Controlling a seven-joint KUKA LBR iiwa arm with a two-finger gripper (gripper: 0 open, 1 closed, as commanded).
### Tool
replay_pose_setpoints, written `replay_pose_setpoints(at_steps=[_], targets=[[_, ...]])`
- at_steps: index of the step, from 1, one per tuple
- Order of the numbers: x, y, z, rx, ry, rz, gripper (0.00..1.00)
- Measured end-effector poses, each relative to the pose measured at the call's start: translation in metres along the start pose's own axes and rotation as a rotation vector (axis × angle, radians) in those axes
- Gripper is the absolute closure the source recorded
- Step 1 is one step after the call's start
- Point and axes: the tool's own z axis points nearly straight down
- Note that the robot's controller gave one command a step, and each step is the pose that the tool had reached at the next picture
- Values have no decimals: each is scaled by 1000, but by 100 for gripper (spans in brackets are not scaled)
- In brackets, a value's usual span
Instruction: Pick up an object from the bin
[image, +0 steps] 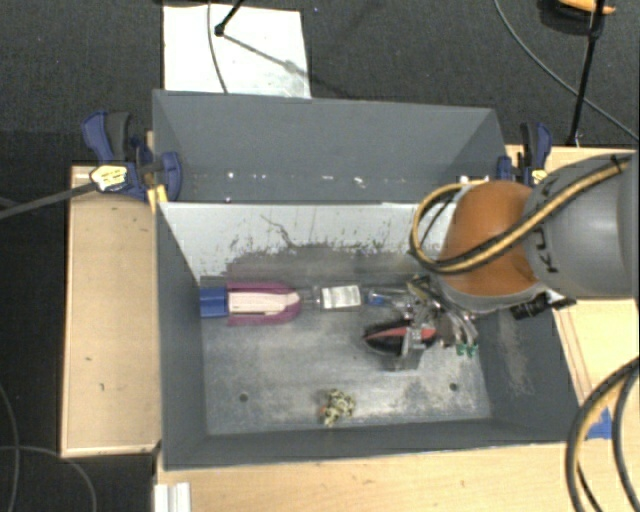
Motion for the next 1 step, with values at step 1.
replay_pose_setpoints(at_steps=[1], targets=[[-1,0,-34,1,4,-1,100]])
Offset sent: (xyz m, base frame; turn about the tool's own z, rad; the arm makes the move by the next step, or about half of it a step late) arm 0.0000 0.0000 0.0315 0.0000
